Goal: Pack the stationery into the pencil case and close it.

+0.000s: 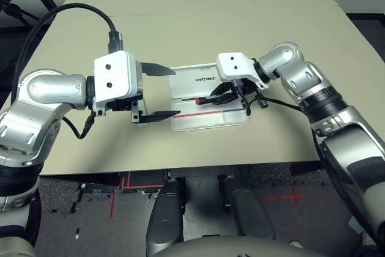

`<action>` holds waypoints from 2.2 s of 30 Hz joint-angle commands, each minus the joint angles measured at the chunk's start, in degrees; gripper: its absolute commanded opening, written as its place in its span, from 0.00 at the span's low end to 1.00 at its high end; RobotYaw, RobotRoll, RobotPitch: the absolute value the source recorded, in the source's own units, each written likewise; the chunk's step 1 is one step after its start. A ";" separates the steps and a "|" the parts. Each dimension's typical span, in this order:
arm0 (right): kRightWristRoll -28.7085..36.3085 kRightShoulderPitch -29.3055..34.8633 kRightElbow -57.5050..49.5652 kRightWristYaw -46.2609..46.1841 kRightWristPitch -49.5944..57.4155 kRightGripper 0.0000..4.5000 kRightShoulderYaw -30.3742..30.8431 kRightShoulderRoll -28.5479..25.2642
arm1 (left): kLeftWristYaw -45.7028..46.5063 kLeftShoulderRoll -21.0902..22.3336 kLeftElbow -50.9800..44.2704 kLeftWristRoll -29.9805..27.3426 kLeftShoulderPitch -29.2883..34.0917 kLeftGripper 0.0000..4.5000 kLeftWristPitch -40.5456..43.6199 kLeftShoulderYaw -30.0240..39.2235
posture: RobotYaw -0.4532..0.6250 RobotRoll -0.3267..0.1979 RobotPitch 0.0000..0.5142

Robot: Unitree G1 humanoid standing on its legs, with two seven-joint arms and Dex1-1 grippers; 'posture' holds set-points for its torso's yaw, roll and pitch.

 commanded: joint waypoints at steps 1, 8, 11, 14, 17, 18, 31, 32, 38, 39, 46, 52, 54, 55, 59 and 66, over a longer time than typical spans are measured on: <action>-1.10 -0.56 1.47 -0.13 -1.32 0.11 0.34 0.88 | 0.47 0.52 -0.95 0.46 0.67 1.00 0.30 0.01 | 0.47 0.62 0.32; -2.65 -0.21 3.88 -2.41 -3.04 0.11 0.23 3.18 | 0.80 0.62 -1.03 0.45 0.83 1.00 0.26 -0.01 | 0.47 0.62 0.31; -2.85 -0.19 4.59 -4.93 -4.05 0.35 -0.67 4.44 | 0.86 0.64 -1.11 0.40 0.87 1.00 0.29 0.02 | 0.48 0.62 0.31; -1.95 -0.16 4.06 -5.57 -4.01 0.60 -1.74 4.72 | 0.82 0.74 -1.05 0.39 0.89 1.00 0.31 0.07 | 0.48 0.62 0.31; -0.14 0.07 2.53 -4.40 -4.12 0.82 -3.33 3.78 | 0.85 0.79 -1.10 0.41 1.15 1.00 0.35 0.13 | 0.48 0.62 0.32; 0.28 0.12 2.09 -3.98 -4.02 0.92 -3.71 3.45 | 0.86 0.79 -1.11 0.41 1.24 1.00 0.35 0.15 | 0.47 0.62 0.32; 15.39 3.32 -16.55 2.20 19.87 0.99 -16.26 -12.39 | 3.74 1.10 -1.63 -0.27 3.76 1.00 5.16 1.34 | 0.47 0.62 0.35; 16.14 3.95 -17.94 2.52 21.83 0.99 -16.76 -14.28 | 3.95 1.18 -1.68 -0.28 3.97 1.00 5.64 1.38 | 0.47 0.62 0.35; 20.27 8.38 -24.86 4.71 29.51 0.99 -18.82 -24.15 | 5.63 0.83 -1.21 -0.37 4.84 1.00 8.18 1.70 | 0.45 0.62 0.36; 20.56 8.94 -25.29 4.84 30.35 0.99 -19.11 -25.63 | 5.80 0.78 -1.16 -0.38 4.99 1.00 8.42 1.64 | 0.45 0.62 0.36; 23.47 13.90 -29.28 5.94 32.77 0.99 -20.30 -31.99 | 6.97 0.72 0.60 0.97 5.08 1.00 9.31 0.53 | 0.43 0.62 0.38; 24.44 14.76 -30.14 5.30 32.94 0.99 -20.31 -32.44 | 11.69 0.08 1.62 1.91 3.74 1.00 15.88 -0.10 | 0.43 0.62 0.38; 24.60 14.91 -30.18 5.22 32.92 0.99 -20.30 -32.54 | 14.52 -0.56 1.97 1.99 2.86 1.00 20.00 -0.20 | 0.43 0.62 0.38; 24.63 14.99 -30.21 5.15 32.88 0.99 -20.29 -32.55 | 15.78 -1.01 2.23 1.80 2.42 1.00 21.81 -0.05 | 0.43 0.62 0.38; 24.39 15.28 -29.93 4.85 32.18 0.99 -20.07 -32.39 | 26.71 -7.52 4.42 1.49 -1.61 1.00 35.76 1.79 | 0.43 0.62 0.37; 23.84 15.50 -29.53 3.93 30.82 0.99 -19.65 -32.00 | 44.74 -24.32 4.32 5.26 -4.10 1.00 56.94 8.87 | 0.42 0.62 0.36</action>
